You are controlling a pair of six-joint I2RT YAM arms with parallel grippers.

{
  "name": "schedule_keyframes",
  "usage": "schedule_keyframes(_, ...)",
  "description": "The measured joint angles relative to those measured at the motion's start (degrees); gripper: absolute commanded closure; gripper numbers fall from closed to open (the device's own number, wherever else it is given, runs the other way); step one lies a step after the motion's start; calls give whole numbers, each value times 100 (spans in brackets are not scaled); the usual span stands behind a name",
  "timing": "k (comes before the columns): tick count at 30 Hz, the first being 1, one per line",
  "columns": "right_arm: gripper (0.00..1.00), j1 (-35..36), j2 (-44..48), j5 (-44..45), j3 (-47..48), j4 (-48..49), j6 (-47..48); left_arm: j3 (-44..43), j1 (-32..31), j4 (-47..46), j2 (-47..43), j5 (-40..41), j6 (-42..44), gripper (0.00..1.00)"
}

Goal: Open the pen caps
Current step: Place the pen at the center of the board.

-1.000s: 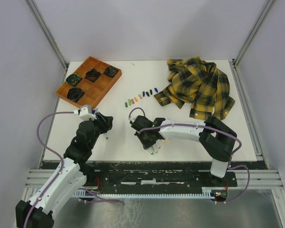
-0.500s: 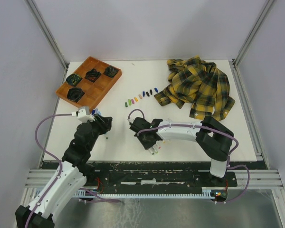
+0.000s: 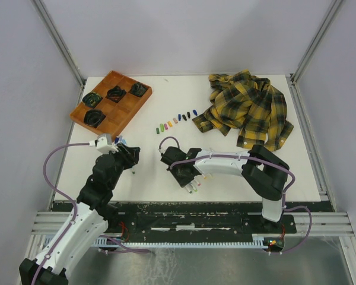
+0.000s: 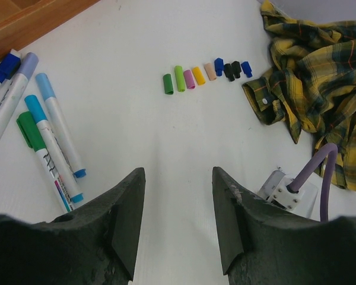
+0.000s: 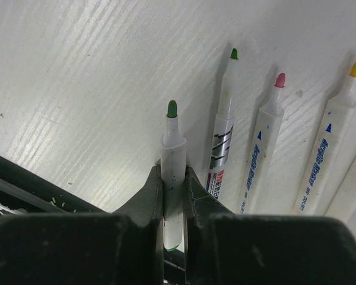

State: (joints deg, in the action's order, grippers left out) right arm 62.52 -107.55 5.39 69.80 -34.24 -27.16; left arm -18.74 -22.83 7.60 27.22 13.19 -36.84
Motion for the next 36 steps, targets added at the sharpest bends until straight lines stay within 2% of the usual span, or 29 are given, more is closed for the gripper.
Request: schedule_keyframes(36,68,4,-85,-111,125,-79,44,0,0,133,-260,-31,-4,44)
